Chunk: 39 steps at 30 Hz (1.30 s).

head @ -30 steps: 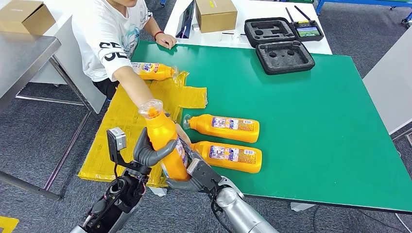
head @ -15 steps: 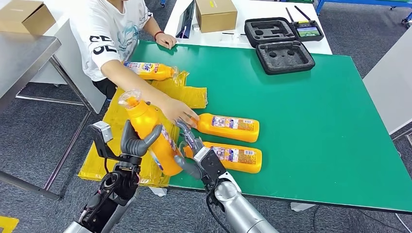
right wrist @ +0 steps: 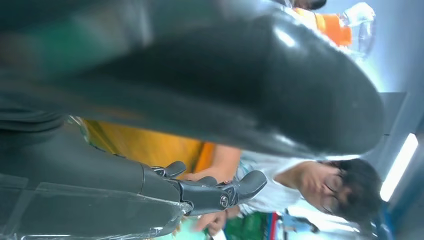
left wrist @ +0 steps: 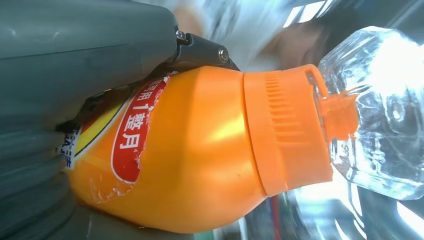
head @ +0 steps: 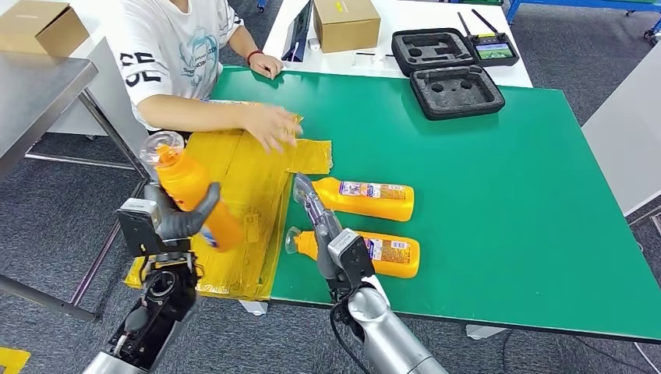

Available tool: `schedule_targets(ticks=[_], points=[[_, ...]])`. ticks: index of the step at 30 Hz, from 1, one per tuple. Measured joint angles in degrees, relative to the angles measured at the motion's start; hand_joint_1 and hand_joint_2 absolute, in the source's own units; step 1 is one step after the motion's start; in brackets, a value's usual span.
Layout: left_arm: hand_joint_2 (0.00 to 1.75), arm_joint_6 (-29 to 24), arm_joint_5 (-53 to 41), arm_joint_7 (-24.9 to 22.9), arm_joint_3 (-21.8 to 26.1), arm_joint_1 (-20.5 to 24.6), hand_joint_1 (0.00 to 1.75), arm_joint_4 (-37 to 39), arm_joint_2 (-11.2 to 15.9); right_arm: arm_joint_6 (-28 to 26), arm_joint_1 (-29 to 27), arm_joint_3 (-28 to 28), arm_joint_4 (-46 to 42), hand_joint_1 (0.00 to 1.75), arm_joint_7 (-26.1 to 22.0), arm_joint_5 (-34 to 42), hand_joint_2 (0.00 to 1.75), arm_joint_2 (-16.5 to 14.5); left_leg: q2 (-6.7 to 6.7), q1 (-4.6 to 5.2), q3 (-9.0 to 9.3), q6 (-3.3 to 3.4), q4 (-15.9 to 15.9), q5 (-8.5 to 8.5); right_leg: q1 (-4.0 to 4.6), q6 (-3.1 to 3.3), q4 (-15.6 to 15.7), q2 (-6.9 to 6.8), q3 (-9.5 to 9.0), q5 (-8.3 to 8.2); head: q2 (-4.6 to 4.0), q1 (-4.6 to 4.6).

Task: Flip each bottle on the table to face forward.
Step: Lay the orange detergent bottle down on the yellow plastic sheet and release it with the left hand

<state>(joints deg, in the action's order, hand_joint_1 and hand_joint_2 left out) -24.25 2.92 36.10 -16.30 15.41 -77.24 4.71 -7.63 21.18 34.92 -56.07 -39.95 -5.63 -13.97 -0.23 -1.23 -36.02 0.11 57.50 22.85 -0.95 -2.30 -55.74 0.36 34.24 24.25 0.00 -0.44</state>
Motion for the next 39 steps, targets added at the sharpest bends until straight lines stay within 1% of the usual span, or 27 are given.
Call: schedule_targets(ticks=[2, 4, 12, 14, 17, 20, 27, 32, 34, 39], points=[[1.75, -2.1, -7.7, -1.2, 1.3, -0.1, 1.75, 0.0, 1.8, -1.3, -1.0, 0.2, -2.2, 0.00, 0.0, -0.6, 0.87, 0.8, 0.00, -0.01, 0.00, 0.00, 0.0, 0.00, 0.00, 0.00, 0.0, 0.00, 0.00, 0.01, 0.00, -0.01], [1.75, -1.8, -13.7, -3.4, 2.4, 0.0, 1.75, 0.2, 3.6, -2.1, -2.2, 0.2, -4.3, 0.00, 0.0, -1.6, 1.75, 1.8, 0.00, 0.00, -0.01, 0.00, 0.0, 0.00, 0.00, 0.00, 0.0, -0.01, 0.01, 0.01, -0.01, 0.00], [1.75, -1.3, -33.5, -11.8, 3.4, 1.5, 1.75, 3.1, 10.6, -2.8, -5.7, -0.3, -10.7, 0.00, 3.2, -9.1, 1.75, 5.6, 0.00, 0.02, -0.01, 0.00, 0.0, 0.01, -0.02, 0.01, 0.0, 0.01, 0.01, 0.00, 0.00, 0.01], [1.75, -0.9, -38.7, -13.8, 3.3, 1.4, 1.75, 3.7, 12.1, -2.4, -6.0, -0.9, -12.1, 0.00, 5.5, -11.9, 1.75, 6.7, 0.00, 0.02, -0.01, 0.00, 0.0, 0.01, -0.02, 0.01, 0.0, 0.00, 0.01, 0.00, 0.00, 0.01], [1.75, 0.7, -44.6, -16.3, 3.0, 1.0, 1.75, 4.7, 13.8, -1.7, -6.4, -2.0, -13.5, 0.00, 10.3, -16.9, 1.75, 8.7, 0.00, 0.02, -0.01, 0.00, 0.0, 0.01, -0.02, 0.00, 0.0, 0.00, 0.01, 0.00, 0.00, 0.01], [1.75, 2.4, -46.9, -17.5, 2.3, 0.9, 1.75, 6.0, 14.4, -1.1, -6.4, -3.4, -14.6, 0.00, 13.1, -19.1, 1.75, 10.4, -0.01, 0.03, -0.02, 0.00, 0.0, 0.00, -0.04, 0.00, 0.0, -0.01, 0.00, 0.00, 0.00, 0.02], [1.75, 4.5, -51.7, -19.6, 0.4, 2.2, 1.75, 8.8, 15.1, -1.3, -7.7, -5.6, -16.5, 0.00, 15.6, -21.2, 1.75, 13.8, -0.02, 0.04, -0.01, 0.00, 0.0, 0.01, -0.04, -0.01, 0.0, -0.01, 0.01, -0.01, 0.00, 0.01], [1.75, 8.7, -53.8, -21.1, -1.3, 3.7, 1.75, 10.7, 15.2, -1.8, -9.3, -6.6, -18.8, 0.00, 17.8, -23.4, 1.75, 16.0, -0.02, 0.03, -0.01, 0.00, 0.0, 0.01, -0.03, -0.01, 0.0, -0.01, 0.02, -0.01, 0.00, 0.00], [1.75, 10.3, -54.7, -21.3, -2.0, 4.4, 1.75, 11.7, 15.2, -1.0, -9.4, -7.1, -19.9, 0.00, 19.7, -24.6, 1.75, 17.1, -0.01, 0.04, -0.01, 0.00, 0.0, 0.01, -0.04, -0.01, 0.0, 0.00, 0.02, -0.01, 0.00, 0.00], [1.75, 14.7, -56.9, -22.0, -4.4, 6.9, 1.75, 15.0, 15.1, 4.0, -8.9, -7.4, -21.8, 0.00, 25.7, -28.7, 1.75, 19.5, -0.02, 0.04, -0.01, 0.01, 0.0, 0.00, -0.04, -0.02, 0.0, -0.01, -0.01, -0.02, 0.00, 0.01]])
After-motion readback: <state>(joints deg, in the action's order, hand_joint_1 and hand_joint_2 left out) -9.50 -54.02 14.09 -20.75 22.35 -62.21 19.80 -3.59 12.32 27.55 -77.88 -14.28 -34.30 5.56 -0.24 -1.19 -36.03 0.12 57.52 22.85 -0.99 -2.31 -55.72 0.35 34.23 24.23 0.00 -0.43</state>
